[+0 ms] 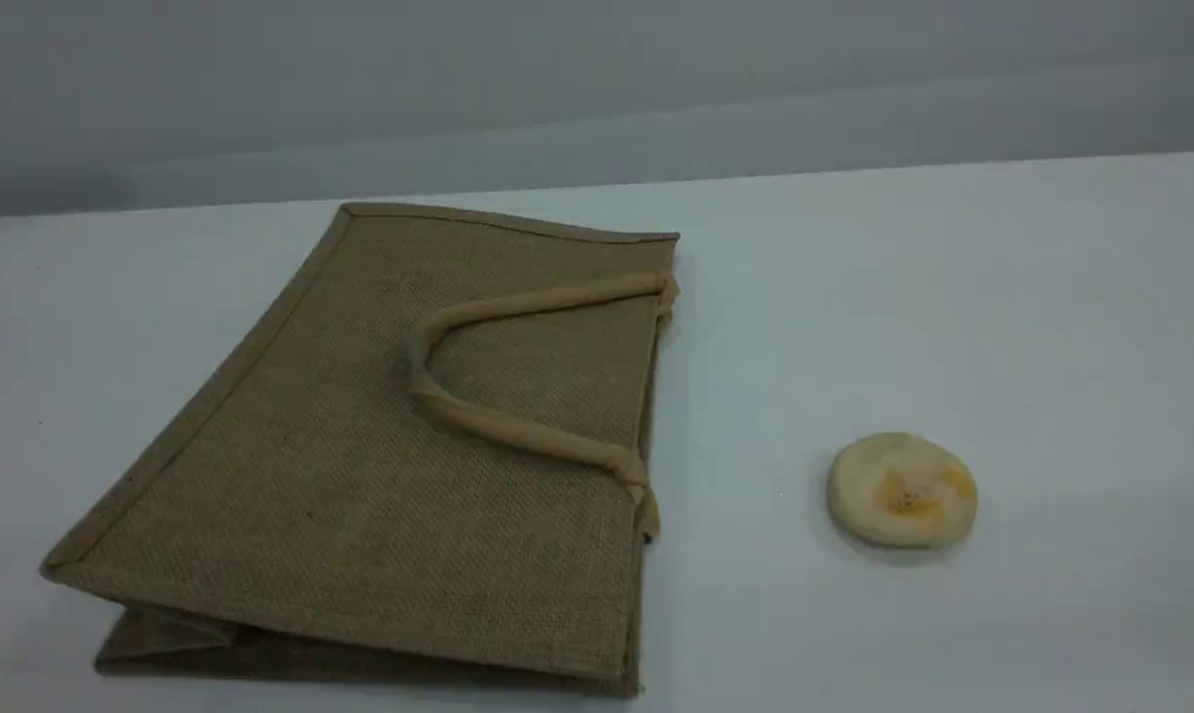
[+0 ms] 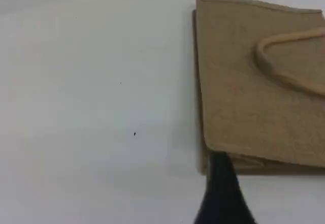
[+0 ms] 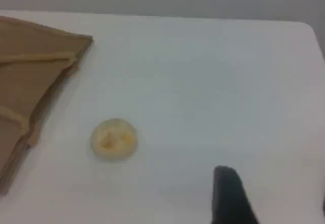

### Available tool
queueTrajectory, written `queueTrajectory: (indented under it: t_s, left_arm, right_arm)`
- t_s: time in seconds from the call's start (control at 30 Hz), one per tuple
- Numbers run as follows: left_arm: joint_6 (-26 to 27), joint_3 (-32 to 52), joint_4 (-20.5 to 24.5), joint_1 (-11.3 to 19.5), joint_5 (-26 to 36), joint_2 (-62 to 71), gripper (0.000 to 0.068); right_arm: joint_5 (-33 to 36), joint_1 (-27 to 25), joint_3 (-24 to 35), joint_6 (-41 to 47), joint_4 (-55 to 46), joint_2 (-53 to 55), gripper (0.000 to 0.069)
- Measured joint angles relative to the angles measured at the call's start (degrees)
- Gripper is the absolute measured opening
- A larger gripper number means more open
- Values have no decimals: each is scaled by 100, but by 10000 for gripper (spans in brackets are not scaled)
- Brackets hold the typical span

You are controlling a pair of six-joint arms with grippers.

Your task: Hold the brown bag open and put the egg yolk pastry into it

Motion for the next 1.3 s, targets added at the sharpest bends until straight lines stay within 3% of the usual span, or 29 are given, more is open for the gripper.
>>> queueTrajectory:
  t_s: [1.0, 1.13, 1.3]
  left_arm:
    - [0, -33, -32, 0, -7, 19, 418]
    - [0, -190, -33, 0, -302, 280, 418]
    - [0, -419, -190, 0, -1111, 1097, 418]
  right_arm:
    - [-31, 0, -7, 0, 207, 0, 334]
    - [-211, 0, -117, -159, 332, 10, 334]
    - [-965, 0, -140, -698, 810, 650, 334]
